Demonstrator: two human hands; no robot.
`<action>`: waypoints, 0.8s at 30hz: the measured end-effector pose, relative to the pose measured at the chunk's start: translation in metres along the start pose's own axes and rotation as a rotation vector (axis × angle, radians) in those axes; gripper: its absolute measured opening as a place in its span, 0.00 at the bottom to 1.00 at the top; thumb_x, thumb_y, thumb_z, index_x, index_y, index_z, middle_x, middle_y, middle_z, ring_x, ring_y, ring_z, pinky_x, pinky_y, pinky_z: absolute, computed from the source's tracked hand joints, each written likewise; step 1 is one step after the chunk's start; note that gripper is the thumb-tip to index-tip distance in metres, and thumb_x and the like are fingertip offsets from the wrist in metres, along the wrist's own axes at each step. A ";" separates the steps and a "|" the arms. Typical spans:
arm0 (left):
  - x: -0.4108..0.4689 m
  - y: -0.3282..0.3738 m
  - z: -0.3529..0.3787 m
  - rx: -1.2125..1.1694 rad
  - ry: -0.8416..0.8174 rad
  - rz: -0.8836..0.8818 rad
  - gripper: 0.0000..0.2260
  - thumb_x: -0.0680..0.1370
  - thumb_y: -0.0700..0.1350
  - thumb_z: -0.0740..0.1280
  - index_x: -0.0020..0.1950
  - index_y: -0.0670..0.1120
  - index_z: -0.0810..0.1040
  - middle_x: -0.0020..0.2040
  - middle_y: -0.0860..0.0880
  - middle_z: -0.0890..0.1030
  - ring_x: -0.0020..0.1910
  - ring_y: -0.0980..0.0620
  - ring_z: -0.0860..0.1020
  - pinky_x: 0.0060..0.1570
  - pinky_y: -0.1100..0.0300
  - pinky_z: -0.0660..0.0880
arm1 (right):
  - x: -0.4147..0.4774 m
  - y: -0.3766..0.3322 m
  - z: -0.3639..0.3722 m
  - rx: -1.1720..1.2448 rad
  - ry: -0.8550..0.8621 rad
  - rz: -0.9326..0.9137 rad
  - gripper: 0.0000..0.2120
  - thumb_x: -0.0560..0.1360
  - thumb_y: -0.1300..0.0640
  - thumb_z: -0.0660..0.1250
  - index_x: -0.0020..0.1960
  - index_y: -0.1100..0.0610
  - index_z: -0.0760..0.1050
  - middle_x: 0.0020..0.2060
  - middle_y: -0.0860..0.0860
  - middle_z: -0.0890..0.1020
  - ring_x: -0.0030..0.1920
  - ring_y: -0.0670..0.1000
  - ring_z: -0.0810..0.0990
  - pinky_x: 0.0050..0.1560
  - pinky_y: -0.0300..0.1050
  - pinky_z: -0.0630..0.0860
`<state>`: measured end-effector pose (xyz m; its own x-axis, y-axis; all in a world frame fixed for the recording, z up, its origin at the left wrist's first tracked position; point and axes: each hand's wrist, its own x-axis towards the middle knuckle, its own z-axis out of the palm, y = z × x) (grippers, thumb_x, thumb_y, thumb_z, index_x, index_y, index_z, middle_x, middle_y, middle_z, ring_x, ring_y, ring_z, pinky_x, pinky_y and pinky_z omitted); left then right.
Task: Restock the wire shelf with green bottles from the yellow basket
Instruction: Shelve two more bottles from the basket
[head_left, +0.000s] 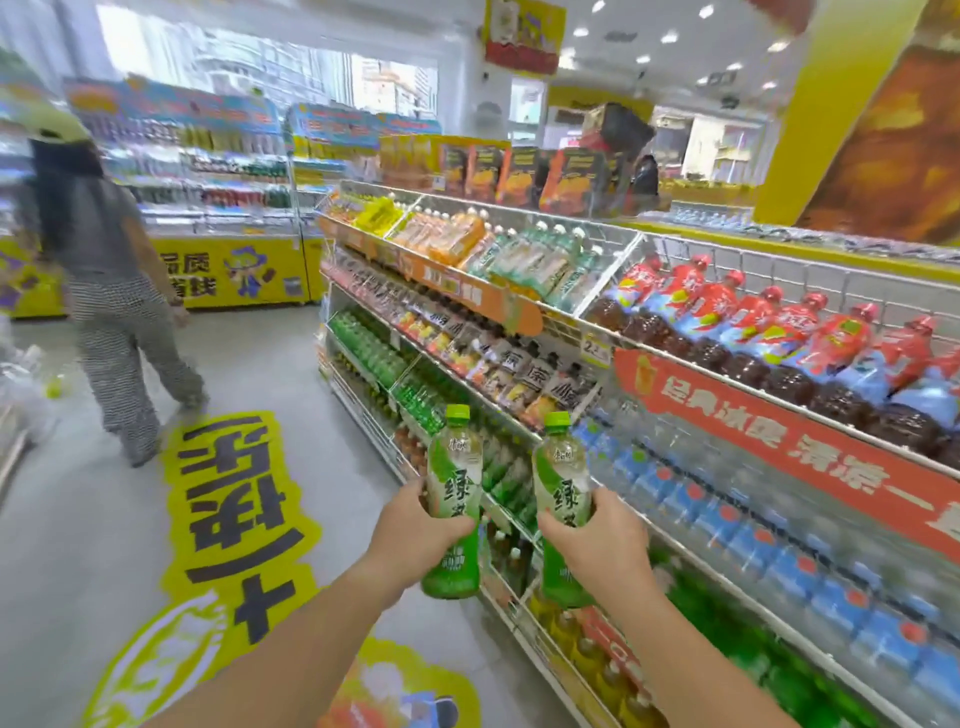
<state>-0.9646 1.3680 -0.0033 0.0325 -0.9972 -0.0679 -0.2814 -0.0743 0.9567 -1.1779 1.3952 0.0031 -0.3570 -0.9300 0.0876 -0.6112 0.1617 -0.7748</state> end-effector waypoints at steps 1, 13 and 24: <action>0.011 -0.006 -0.015 0.002 0.021 -0.003 0.14 0.66 0.43 0.78 0.48 0.50 0.79 0.43 0.51 0.85 0.42 0.52 0.84 0.47 0.51 0.82 | 0.007 -0.012 0.015 -0.007 -0.006 -0.015 0.18 0.68 0.40 0.73 0.43 0.54 0.73 0.36 0.51 0.80 0.34 0.51 0.79 0.32 0.49 0.76; 0.142 -0.052 -0.174 0.059 0.205 -0.051 0.13 0.68 0.42 0.78 0.46 0.48 0.77 0.44 0.48 0.85 0.44 0.50 0.84 0.45 0.52 0.81 | 0.093 -0.127 0.201 0.081 -0.114 -0.075 0.17 0.62 0.39 0.72 0.42 0.49 0.74 0.36 0.47 0.81 0.35 0.48 0.81 0.36 0.53 0.81; 0.255 -0.090 -0.229 0.010 0.219 -0.151 0.16 0.66 0.45 0.78 0.51 0.49 0.79 0.48 0.50 0.85 0.46 0.52 0.85 0.50 0.48 0.83 | 0.183 -0.172 0.306 0.116 -0.185 -0.076 0.15 0.66 0.44 0.76 0.41 0.50 0.74 0.34 0.47 0.81 0.31 0.45 0.80 0.29 0.44 0.77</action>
<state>-0.7113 1.1230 -0.0421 0.2815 -0.9485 -0.1454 -0.2668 -0.2229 0.9376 -0.9221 1.0963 -0.0389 -0.1707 -0.9845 0.0404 -0.5425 0.0597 -0.8379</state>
